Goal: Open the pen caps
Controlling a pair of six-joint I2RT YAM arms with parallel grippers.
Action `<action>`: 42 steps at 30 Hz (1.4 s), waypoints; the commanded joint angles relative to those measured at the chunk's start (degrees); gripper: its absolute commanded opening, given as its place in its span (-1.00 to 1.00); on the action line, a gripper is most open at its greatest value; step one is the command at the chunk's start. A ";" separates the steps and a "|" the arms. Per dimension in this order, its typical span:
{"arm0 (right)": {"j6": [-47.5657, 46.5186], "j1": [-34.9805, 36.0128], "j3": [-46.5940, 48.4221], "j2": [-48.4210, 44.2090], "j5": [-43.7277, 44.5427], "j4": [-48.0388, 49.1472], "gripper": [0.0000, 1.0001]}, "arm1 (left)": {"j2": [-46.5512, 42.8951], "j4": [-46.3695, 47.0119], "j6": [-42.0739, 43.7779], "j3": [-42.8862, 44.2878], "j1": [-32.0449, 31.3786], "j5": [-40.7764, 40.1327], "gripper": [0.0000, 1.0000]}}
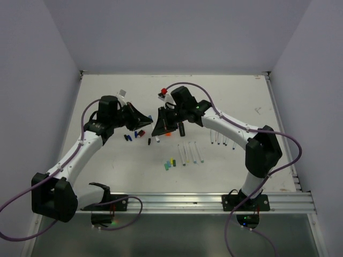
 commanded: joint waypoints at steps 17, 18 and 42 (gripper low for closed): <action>2.46 0.94 -4.71 -5.10 -5.49 2.99 -1.00 | -0.09 0.98 3.40 2.54 -0.22 0.67 -0.56; 2.55 0.85 -4.71 -5.19 -5.75 2.99 -1.00 | 0.00 0.98 3.41 2.46 -0.22 0.85 -0.56; -15.73 10.52 2.33 -5.18 33.00 -23.99 -1.00 | 19.16 -15.37 -3.54 23.79 0.39 -4.69 -1.00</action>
